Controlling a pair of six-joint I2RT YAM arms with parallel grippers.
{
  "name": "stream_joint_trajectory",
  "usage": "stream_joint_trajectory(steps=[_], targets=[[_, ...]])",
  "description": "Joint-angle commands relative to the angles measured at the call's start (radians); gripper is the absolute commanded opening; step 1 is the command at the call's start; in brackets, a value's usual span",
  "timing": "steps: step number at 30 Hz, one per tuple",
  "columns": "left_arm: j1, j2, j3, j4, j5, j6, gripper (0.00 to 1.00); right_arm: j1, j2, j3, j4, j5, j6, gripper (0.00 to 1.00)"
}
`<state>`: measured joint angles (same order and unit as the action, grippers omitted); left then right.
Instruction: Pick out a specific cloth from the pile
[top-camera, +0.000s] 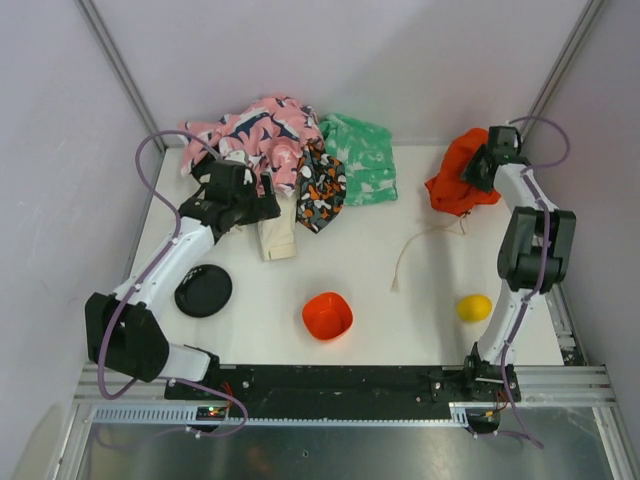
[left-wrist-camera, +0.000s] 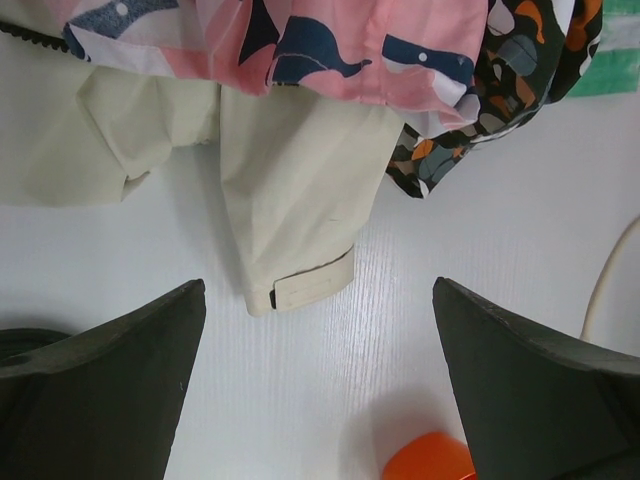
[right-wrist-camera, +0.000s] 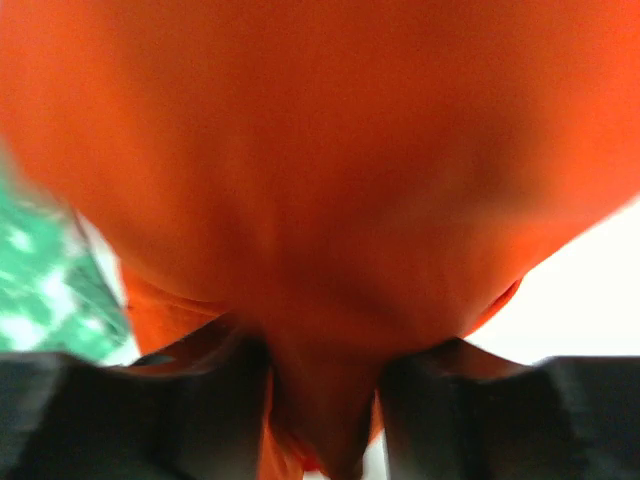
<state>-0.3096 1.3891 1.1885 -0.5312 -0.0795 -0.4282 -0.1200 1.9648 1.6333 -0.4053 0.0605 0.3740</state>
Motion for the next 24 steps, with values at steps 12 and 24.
stream_joint_trajectory(steps=[12, 24], targets=[[-0.002, -0.178, -0.093, 0.031, 0.07, -0.103, 1.0, 0.007, -0.294, 0.032, -0.21, -0.047, -0.025, 0.99], [-0.002, -0.329, -0.24, 0.032, 0.125, -0.174, 1.0, 0.087, -0.993, -0.622, -0.098, -0.038, 0.089, 0.99]])
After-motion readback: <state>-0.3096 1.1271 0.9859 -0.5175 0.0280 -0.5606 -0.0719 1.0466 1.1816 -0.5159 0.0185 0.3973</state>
